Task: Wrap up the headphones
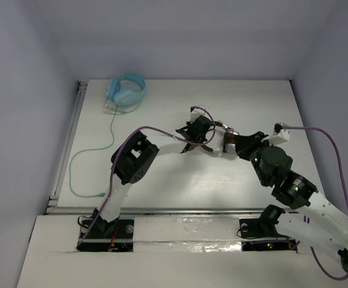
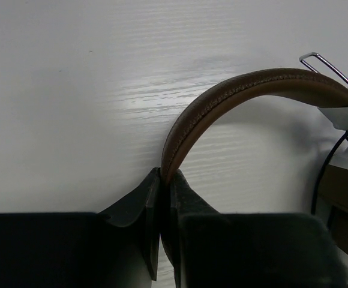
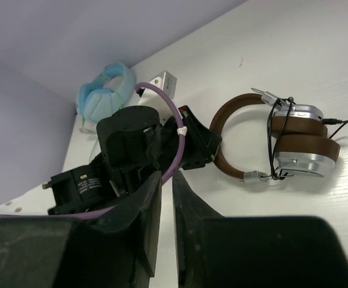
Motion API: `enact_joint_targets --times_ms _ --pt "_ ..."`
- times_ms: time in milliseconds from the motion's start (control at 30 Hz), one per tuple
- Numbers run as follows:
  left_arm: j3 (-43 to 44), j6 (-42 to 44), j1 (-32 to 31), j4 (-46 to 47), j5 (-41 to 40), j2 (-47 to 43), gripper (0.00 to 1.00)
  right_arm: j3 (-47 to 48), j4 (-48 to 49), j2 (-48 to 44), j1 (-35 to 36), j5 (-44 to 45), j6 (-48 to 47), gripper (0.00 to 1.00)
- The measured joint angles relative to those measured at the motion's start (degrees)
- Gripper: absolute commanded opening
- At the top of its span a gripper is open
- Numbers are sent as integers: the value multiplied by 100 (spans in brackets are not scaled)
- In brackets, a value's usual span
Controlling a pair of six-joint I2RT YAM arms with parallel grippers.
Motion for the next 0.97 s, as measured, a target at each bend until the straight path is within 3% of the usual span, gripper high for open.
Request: enact_joint_targets --times_ms 33,67,100,200,300,500,567,600,800,967 --pt "61 9 0 2 50 46 15 0 0 0 0 2 2 30" --pt "74 0 0 13 96 59 22 0 -7 0 0 -2 24 34" --pt "70 -4 -2 15 120 46 43 0 -9 4 0 -9 2 36" --pt "-142 -2 -9 166 177 -160 68 0 -9 7 0 -26 -7 49" --pt "-463 66 -13 92 127 -671 78 0 2 7 0 -22 -61 65" --pt "-811 326 -13 61 -2 -2457 86 90 -44 -7 0 153 -232 92" --pt "-925 354 -13 85 22 -3211 93 251 -164 -74 0 420 -247 100" --pt "-964 378 -13 116 42 -3582 99 332 -205 -140 0 590 -254 100" --pt "-1172 479 -13 153 55 -5250 99 850 -391 -907 0 1725 -374 100" --pt "-1578 553 -13 -61 -57 -5978 99 909 -348 -1384 0 2063 -549 100"
